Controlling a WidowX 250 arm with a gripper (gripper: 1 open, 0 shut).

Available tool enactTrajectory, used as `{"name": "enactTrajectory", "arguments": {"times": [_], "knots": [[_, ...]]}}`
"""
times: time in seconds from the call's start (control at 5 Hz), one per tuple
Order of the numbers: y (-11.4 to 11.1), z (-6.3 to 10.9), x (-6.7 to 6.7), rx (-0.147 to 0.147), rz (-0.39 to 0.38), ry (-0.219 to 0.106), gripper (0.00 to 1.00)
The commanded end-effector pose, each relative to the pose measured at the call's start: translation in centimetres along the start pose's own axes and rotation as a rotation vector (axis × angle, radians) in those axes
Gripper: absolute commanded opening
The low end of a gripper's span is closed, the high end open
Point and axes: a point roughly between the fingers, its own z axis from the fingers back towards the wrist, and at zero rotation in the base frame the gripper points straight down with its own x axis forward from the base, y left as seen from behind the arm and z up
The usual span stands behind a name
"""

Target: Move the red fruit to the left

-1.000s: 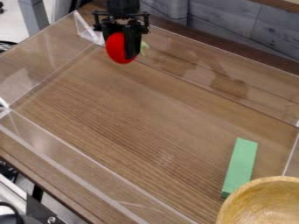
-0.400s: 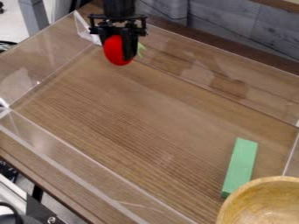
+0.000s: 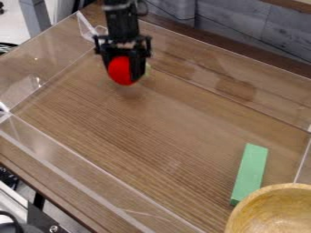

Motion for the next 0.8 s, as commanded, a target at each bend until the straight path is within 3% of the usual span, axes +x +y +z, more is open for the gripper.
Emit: {"name": "enactTrajectory", "arguments": {"times": [0.0,0.2,0.4,0.6], "knots": [[0.9,1.8,1.0,-0.006,0.049,-0.058,0.0],[1.4,2.2,1.4,-0.019,0.081,-0.067,0.0],[2.8,1.8,2.9,-0.011,0.034,-0.054,1.0],[4.1,1.8,4.2,-0.004,-0.011,-0.044,1.0]]}}
